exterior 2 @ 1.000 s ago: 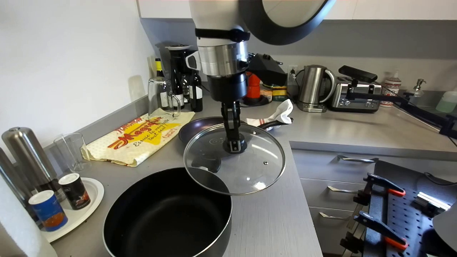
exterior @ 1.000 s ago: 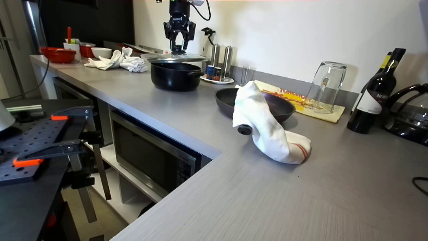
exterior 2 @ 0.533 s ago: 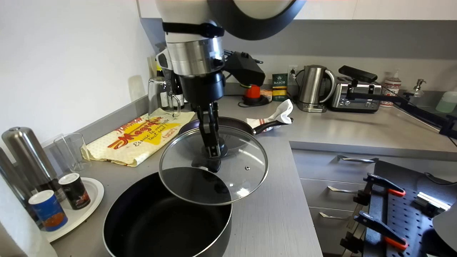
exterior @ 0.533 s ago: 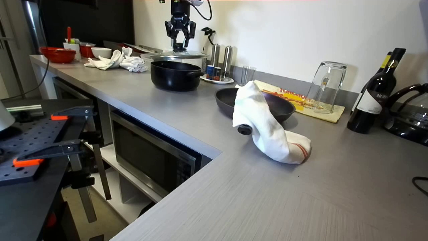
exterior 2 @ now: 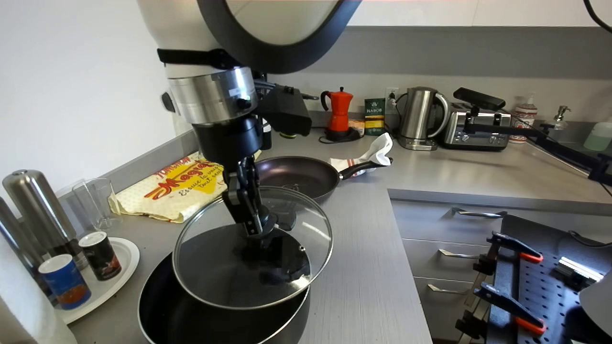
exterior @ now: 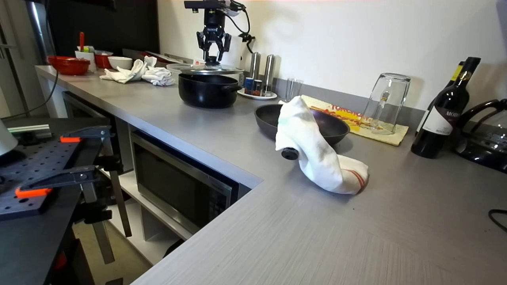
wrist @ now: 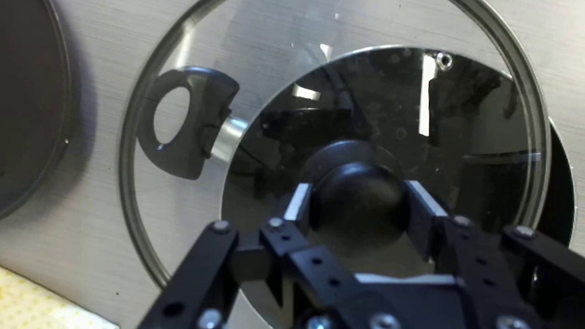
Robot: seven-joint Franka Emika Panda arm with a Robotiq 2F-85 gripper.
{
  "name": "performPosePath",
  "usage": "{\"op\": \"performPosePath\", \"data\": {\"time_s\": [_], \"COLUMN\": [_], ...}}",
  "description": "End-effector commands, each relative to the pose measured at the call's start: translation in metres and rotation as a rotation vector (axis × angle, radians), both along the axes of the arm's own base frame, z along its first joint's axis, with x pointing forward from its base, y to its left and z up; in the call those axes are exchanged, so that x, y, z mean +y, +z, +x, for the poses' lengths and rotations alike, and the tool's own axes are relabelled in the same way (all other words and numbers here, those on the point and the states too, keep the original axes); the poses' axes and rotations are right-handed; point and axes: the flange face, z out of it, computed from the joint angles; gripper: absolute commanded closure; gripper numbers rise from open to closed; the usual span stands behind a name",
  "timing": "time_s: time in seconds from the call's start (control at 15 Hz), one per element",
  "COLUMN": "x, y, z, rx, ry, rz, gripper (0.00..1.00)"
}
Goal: Put the glass lid on the black pot.
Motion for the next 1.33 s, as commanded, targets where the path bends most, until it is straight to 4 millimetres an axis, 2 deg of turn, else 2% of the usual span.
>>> {"op": "performPosePath", "data": {"time_s": [0.0, 0.6, 1.27], "x": [0.021, 0.049, 0.057], "y": [0.006, -0.009, -0.014], "z": [0.011, 0.015, 0.018], "rx": [0.001, 0.023, 0.045], "ry": [0.018, 0.036, 0.035], "rz": [-0.023, -0.023, 0.005], "gripper": [0.74, 0.74, 0.74]}}
